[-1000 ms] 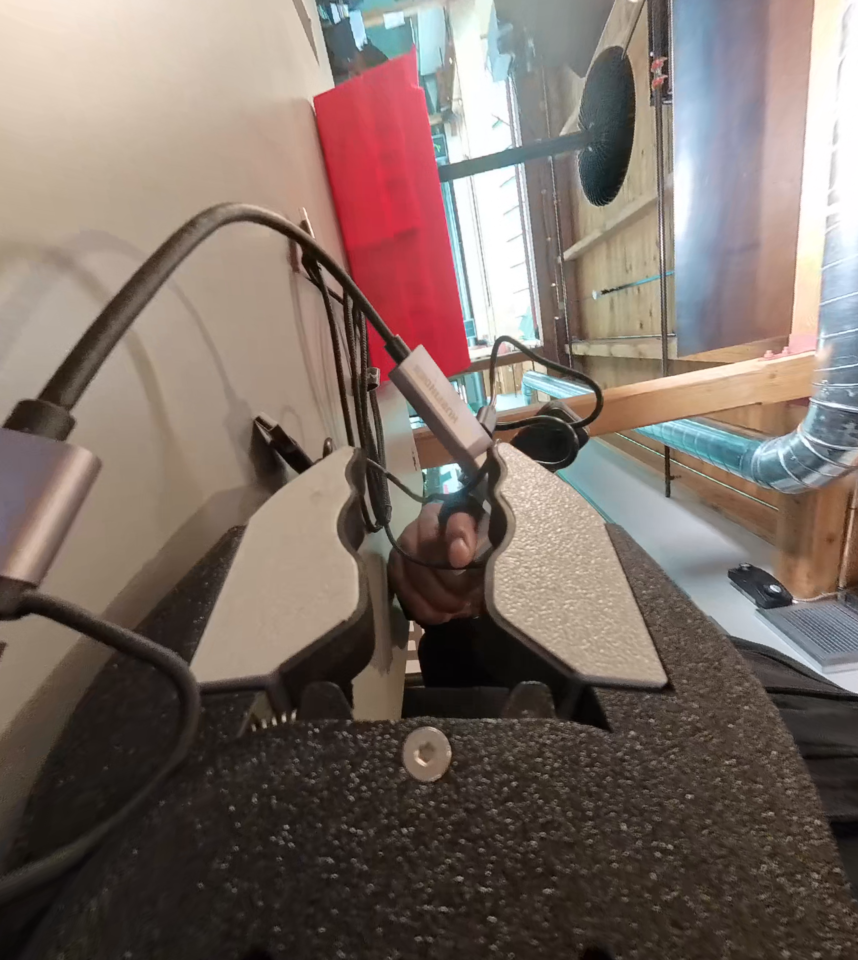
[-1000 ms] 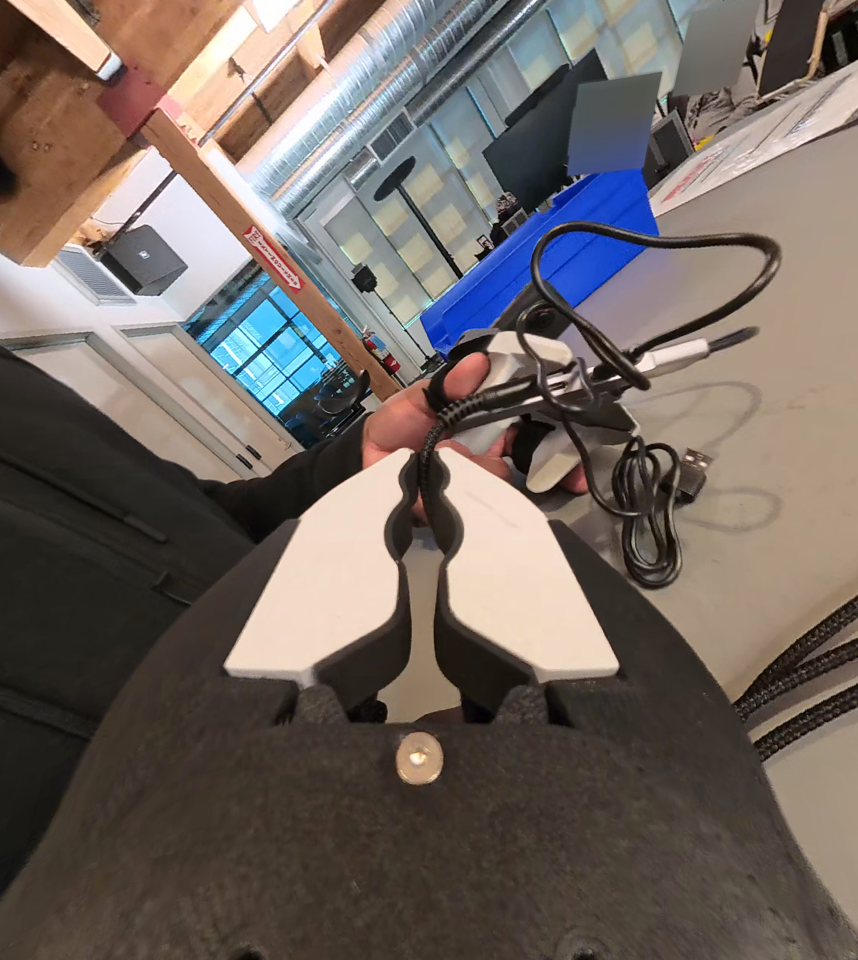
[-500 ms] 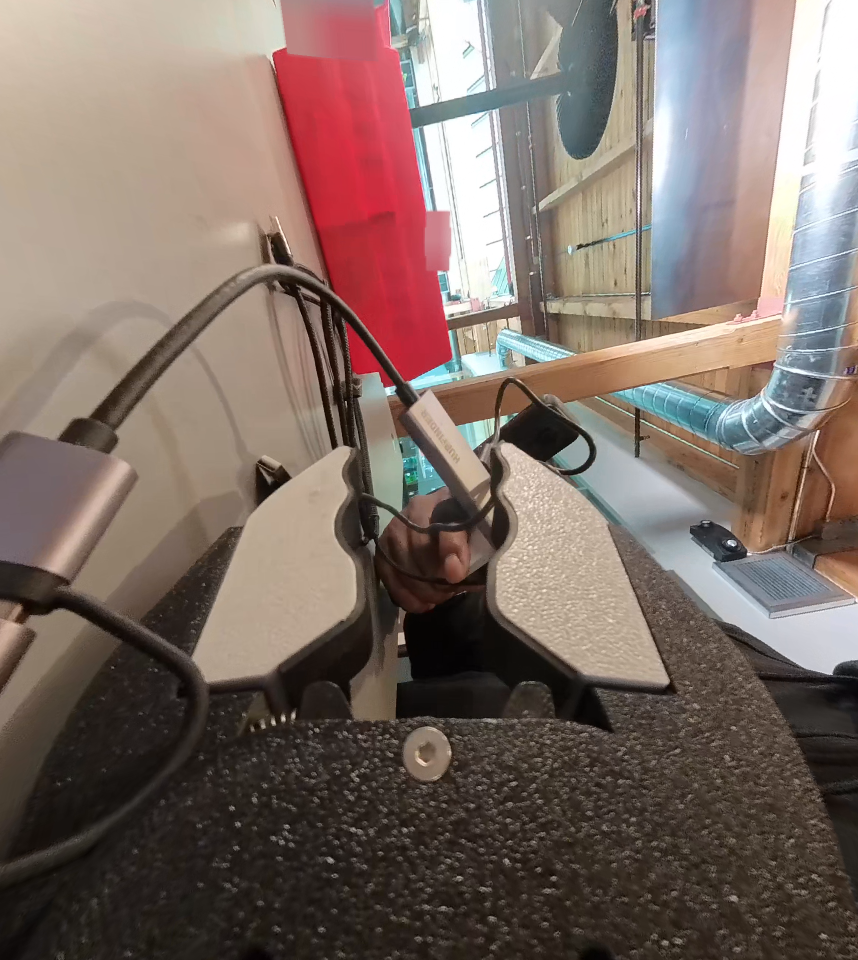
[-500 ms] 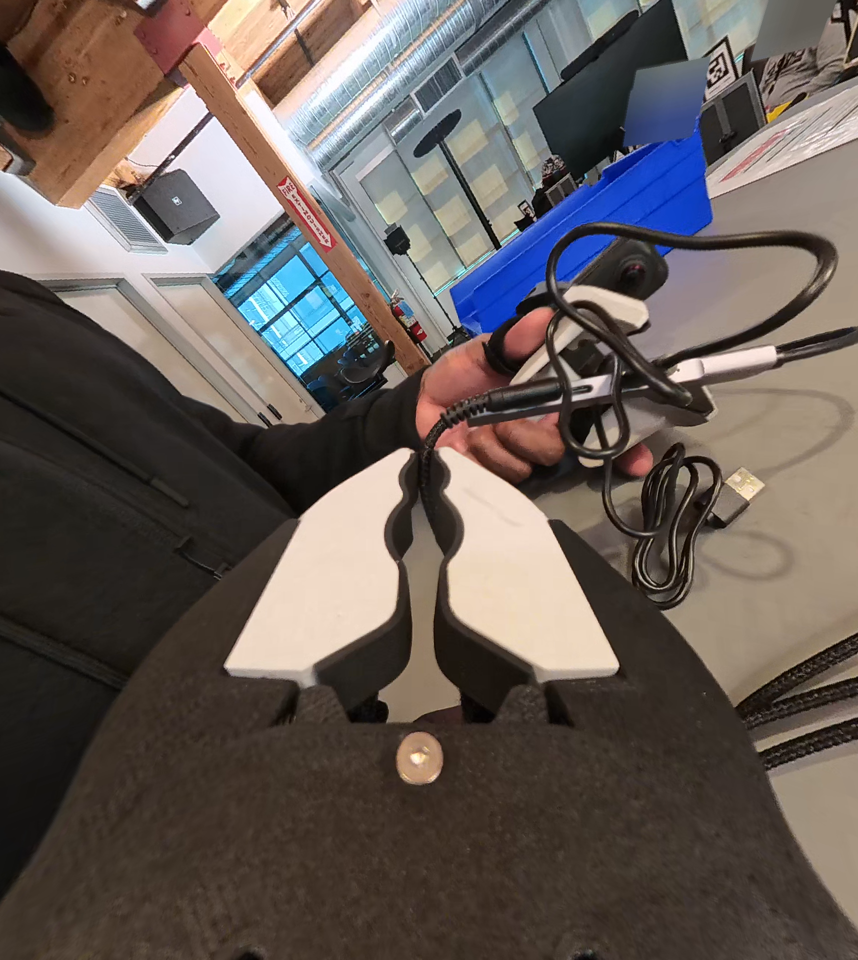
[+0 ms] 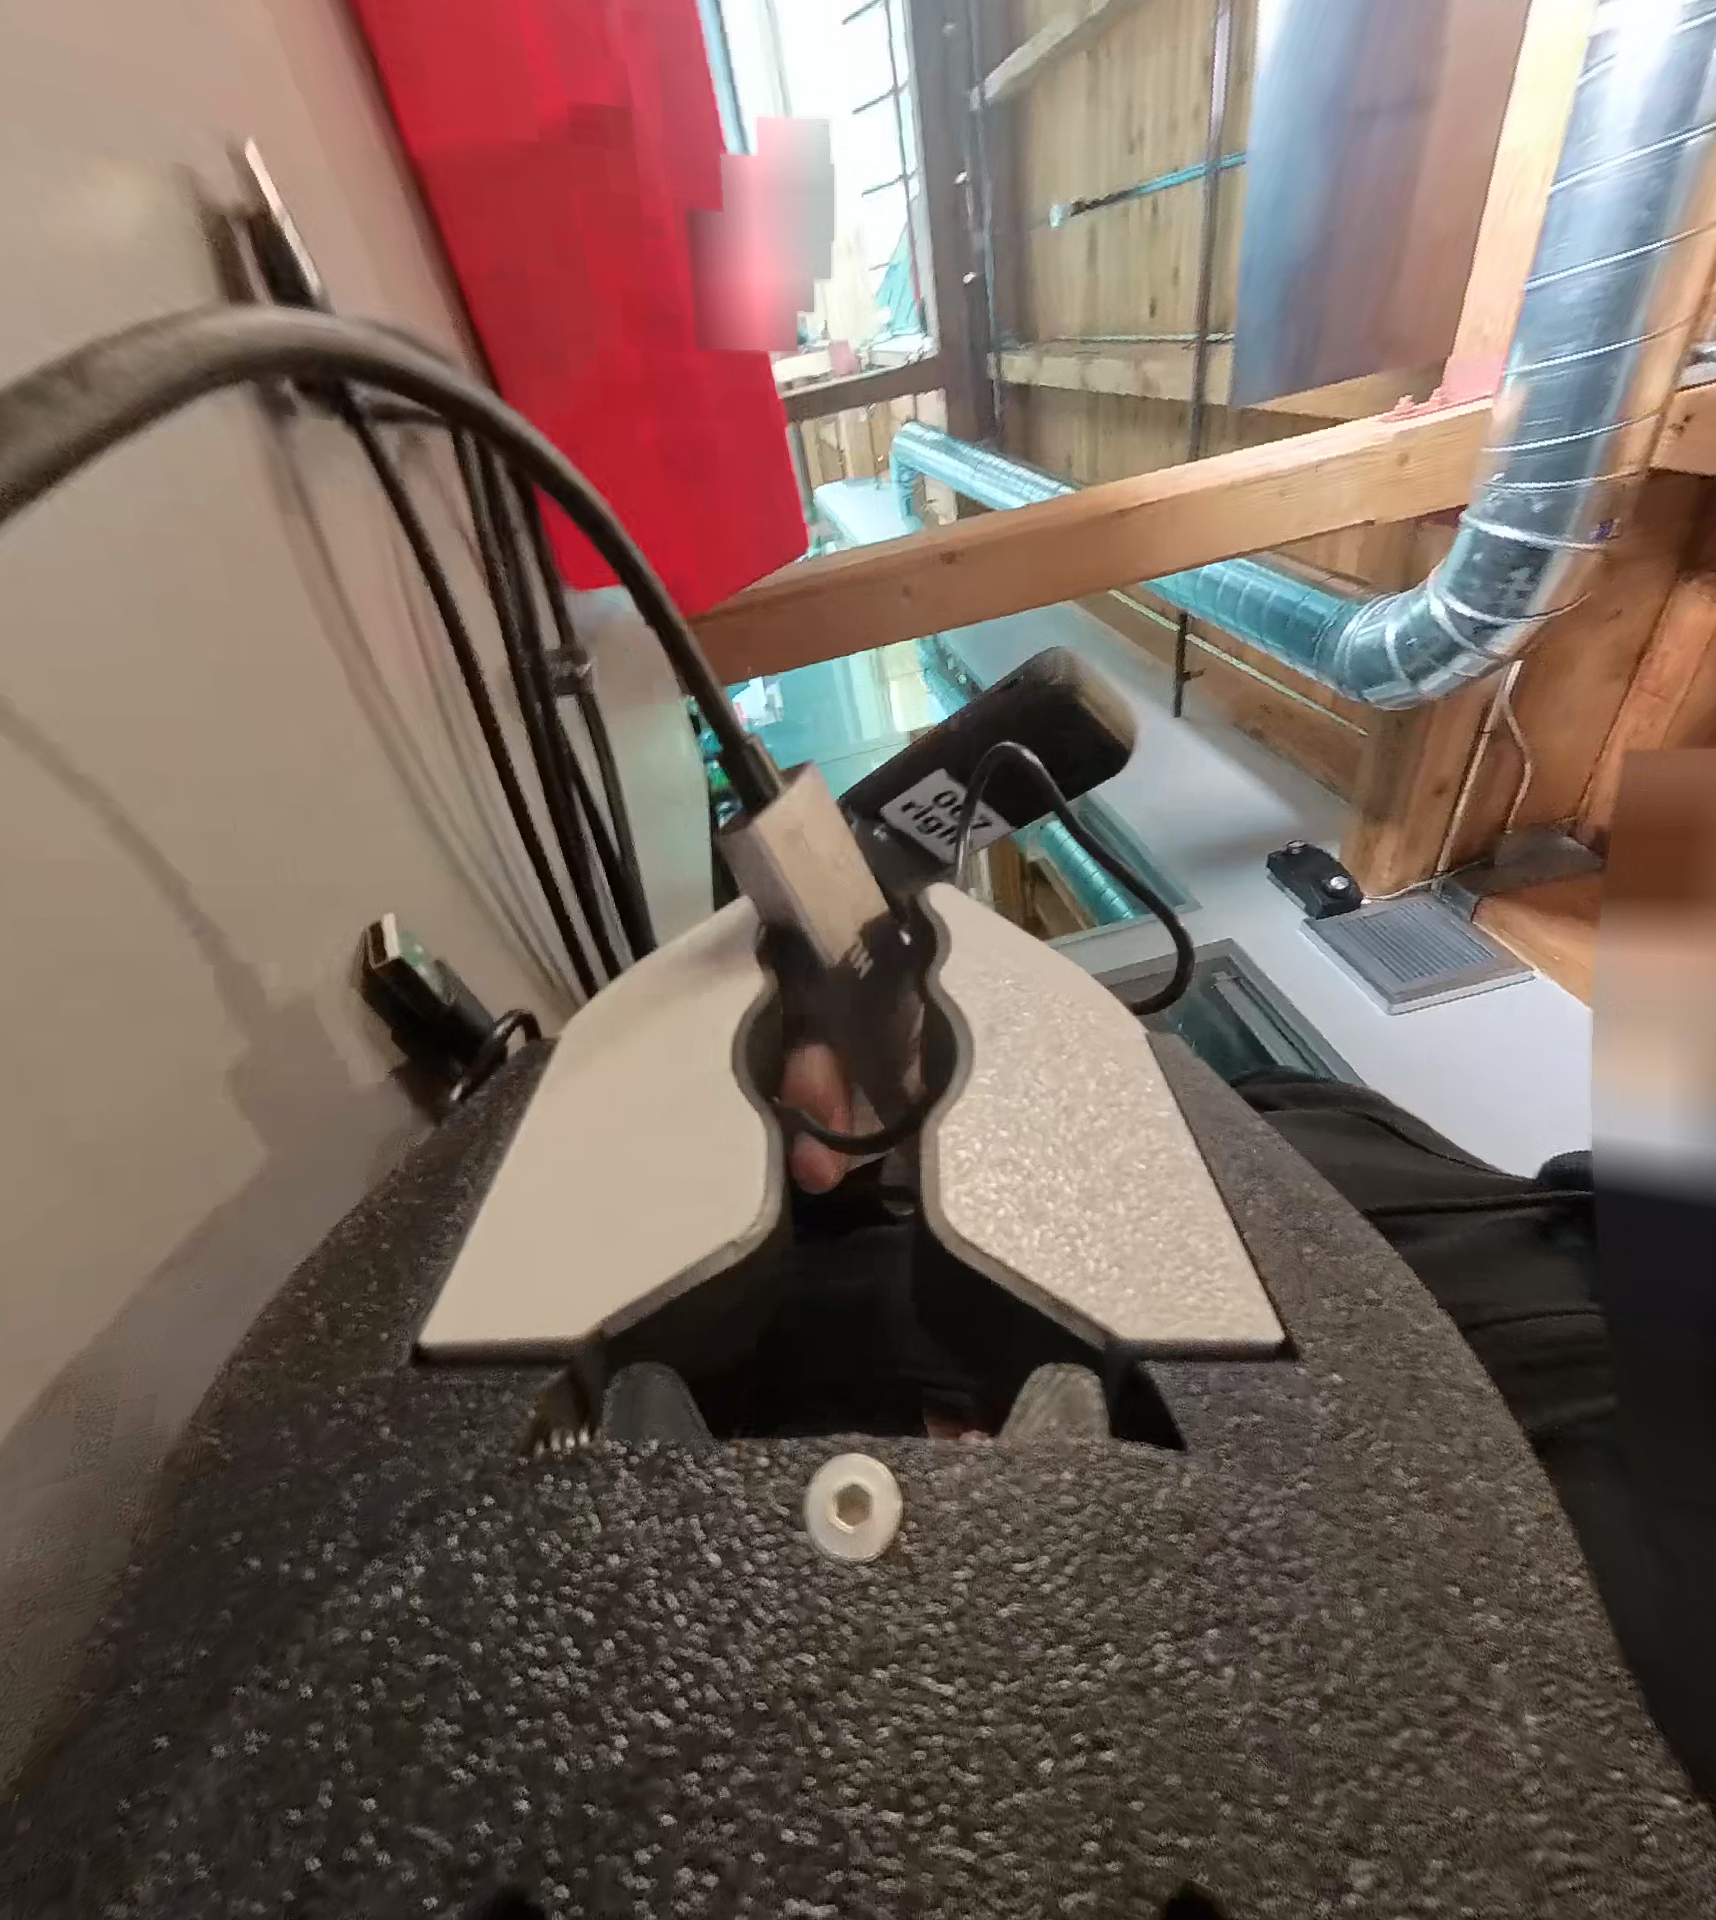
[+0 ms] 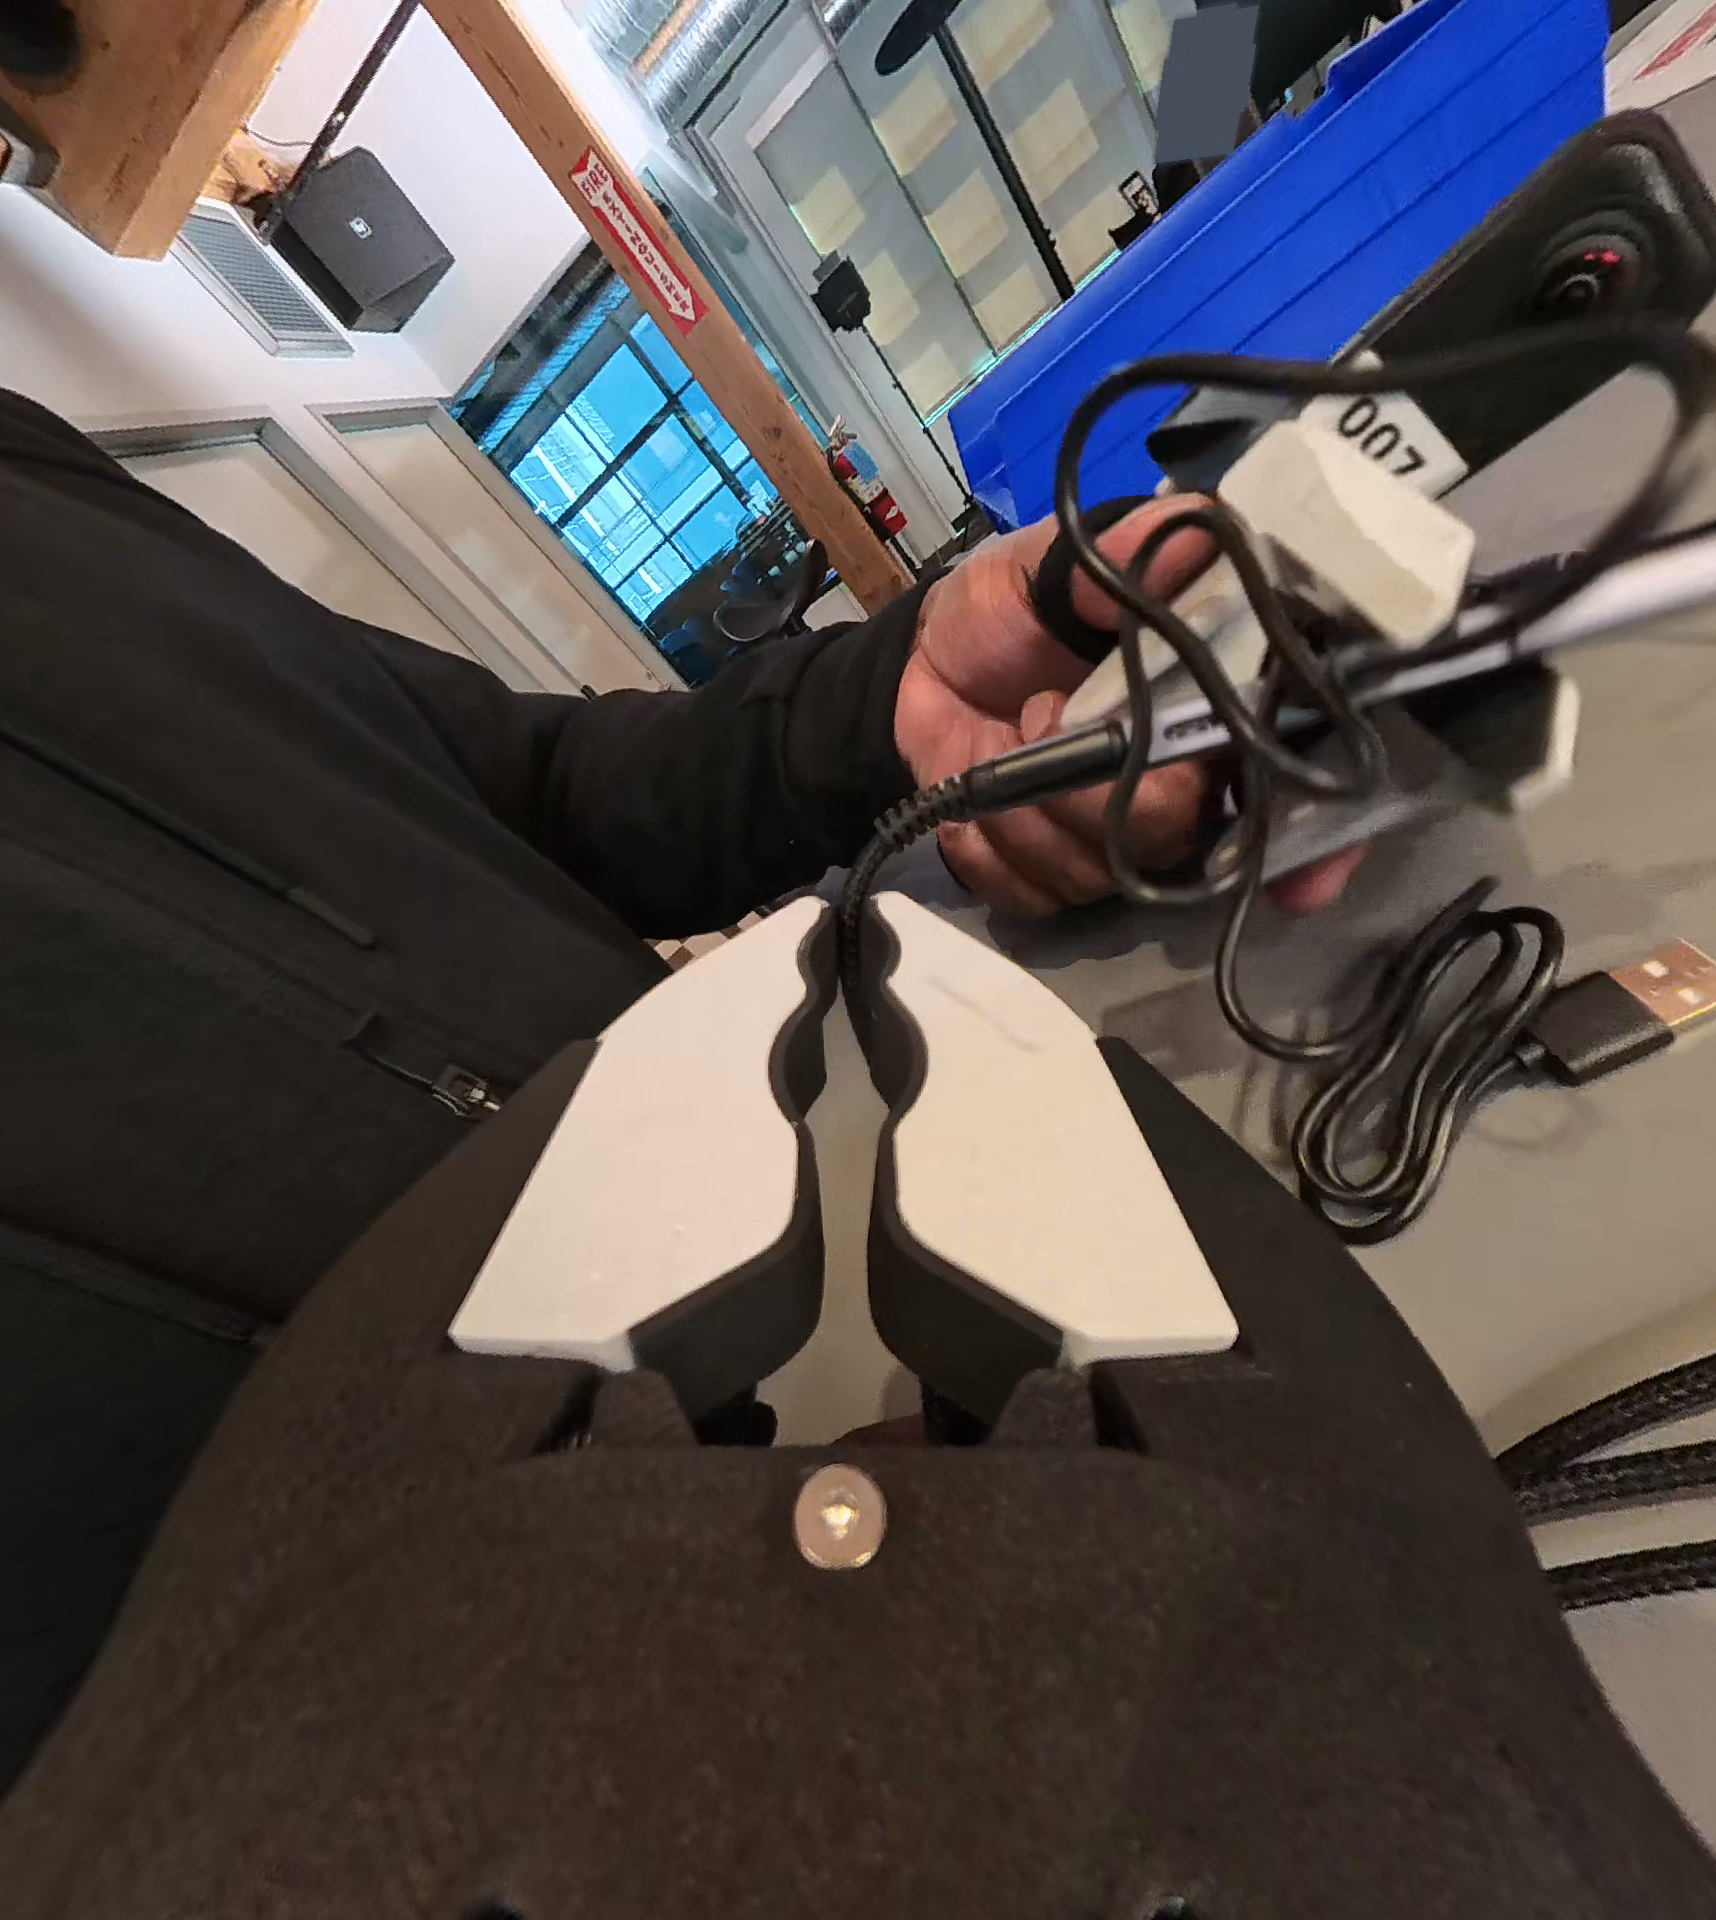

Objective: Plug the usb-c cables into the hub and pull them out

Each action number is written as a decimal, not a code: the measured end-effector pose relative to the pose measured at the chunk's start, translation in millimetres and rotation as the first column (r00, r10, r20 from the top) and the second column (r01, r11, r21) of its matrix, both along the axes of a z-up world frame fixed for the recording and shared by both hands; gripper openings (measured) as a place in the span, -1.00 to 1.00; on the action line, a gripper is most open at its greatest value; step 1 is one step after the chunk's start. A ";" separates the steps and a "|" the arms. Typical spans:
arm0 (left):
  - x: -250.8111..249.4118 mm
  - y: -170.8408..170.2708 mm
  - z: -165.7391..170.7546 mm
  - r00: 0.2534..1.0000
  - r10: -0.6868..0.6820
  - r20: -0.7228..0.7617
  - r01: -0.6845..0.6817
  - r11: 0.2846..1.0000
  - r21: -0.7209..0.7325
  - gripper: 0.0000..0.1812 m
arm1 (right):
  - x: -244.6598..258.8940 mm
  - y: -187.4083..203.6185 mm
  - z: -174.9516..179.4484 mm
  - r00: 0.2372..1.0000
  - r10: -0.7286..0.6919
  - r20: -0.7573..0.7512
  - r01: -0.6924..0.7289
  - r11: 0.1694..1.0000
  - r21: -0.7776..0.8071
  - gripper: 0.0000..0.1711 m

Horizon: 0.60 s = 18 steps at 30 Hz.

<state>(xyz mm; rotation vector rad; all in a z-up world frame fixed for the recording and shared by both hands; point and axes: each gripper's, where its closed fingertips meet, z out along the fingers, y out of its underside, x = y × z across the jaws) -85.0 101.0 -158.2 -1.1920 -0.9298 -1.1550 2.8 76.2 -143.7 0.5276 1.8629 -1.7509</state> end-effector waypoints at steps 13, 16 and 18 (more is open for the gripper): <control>-17.6 -43.1 62.1 0.745 0.253 -0.617 -0.316 0.949 0.008 -0.86 | -45.3 17.3 -3.6 0.957 -0.287 -0.052 0.290 0.953 0.090 -0.86; -16.9 -49.7 72.7 0.551 0.254 -0.795 -0.405 0.914 0.012 -0.87 | -54.7 29.3 11.2 0.937 -0.337 -0.095 0.345 0.935 0.080 -0.79; -15.2 -52.6 76.5 0.419 0.226 -0.879 -0.448 0.894 0.016 -0.88 | -59.4 36.8 22.4 0.919 -0.364 -0.154 0.379 0.922 0.078 -0.78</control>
